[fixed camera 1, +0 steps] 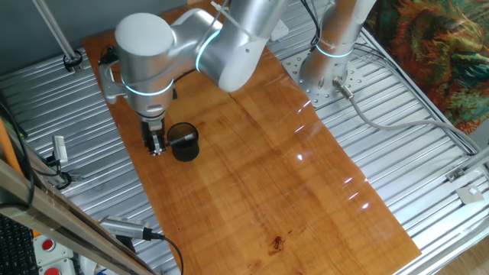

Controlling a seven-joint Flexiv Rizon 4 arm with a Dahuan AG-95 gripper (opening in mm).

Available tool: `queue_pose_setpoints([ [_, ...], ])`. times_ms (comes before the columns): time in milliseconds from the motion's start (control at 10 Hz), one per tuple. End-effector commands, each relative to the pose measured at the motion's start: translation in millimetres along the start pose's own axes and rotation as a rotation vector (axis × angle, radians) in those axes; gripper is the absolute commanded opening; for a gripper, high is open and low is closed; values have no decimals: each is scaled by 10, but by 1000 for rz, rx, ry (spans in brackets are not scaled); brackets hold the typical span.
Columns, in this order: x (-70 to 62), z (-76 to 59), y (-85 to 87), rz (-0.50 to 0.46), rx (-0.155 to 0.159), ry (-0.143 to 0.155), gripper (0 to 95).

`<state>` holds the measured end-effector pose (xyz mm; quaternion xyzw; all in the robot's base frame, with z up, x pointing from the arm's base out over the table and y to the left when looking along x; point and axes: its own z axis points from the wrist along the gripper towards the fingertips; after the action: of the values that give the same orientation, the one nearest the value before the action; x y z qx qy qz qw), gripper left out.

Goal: Put the pen into the pen holder

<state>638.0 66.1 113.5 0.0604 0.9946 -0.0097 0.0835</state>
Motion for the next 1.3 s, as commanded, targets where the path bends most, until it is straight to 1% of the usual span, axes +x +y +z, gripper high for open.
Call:
queue_pose_setpoints([
  [100, 3, -18, 14, -7, -3, 16, 0],
  [300, 14, -98, 26, -19, 2, 33, 0],
  [400, 23, -160, 36, -30, 20, 39, 0],
  [500, 30, -207, 42, -40, 54, 41, 0],
  [600, 41, -275, 48, -53, 93, 36, 0],
  [700, 47, -347, 37, -57, 104, 21, 0],
  [800, 48, -382, 25, -56, 103, 6, 0],
  [900, 35, -431, -14, -62, 110, -31, 0],
  [1100, 12, -459, -62, -63, 128, -95, 0],
  [1200, 5, -466, -71, -58, 140, -117, 0],
  [1300, 3, -467, -70, -53, 144, -128, 0],
])
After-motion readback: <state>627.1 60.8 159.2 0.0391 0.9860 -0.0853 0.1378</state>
